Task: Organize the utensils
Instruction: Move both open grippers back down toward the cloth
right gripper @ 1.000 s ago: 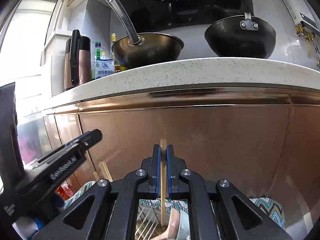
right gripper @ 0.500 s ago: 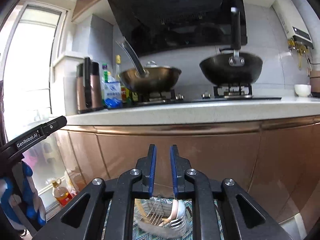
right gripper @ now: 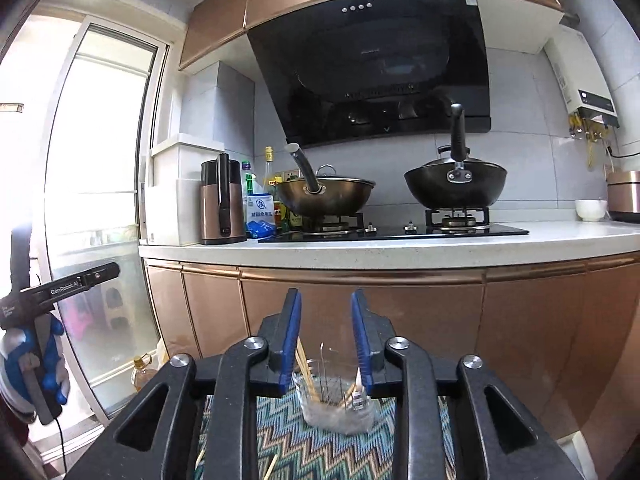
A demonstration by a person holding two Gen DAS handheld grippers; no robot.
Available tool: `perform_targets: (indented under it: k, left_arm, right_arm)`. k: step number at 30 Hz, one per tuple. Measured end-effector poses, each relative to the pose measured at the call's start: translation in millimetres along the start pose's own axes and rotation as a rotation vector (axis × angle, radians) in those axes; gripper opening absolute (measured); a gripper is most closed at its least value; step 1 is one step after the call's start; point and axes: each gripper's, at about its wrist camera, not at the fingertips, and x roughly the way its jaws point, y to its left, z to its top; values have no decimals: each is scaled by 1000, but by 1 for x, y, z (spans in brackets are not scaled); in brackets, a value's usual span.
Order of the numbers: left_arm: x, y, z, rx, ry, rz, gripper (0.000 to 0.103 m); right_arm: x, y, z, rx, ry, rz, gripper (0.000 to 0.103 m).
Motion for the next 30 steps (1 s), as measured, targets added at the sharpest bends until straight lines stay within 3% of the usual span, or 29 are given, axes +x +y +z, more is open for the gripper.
perform_targets:
  k: [7, 20, 25, 30]
  left_arm:
    - [-30, 34, -15, -56, 43, 33, 38]
    - [-39, 58, -43, -40, 152, 81, 38]
    - [-11, 66, -70, -56, 324, 48, 38]
    - [23, 69, -108, -123, 518, -39, 38]
  right_arm:
    - [-26, -7, -22, 5, 61, -9, 35]
    - [-41, -42, -64, 74, 187, -43, 37]
    - [-30, -48, -87, 100, 284, -27, 39]
    - [-10, -49, -117, 147, 386, 7, 39]
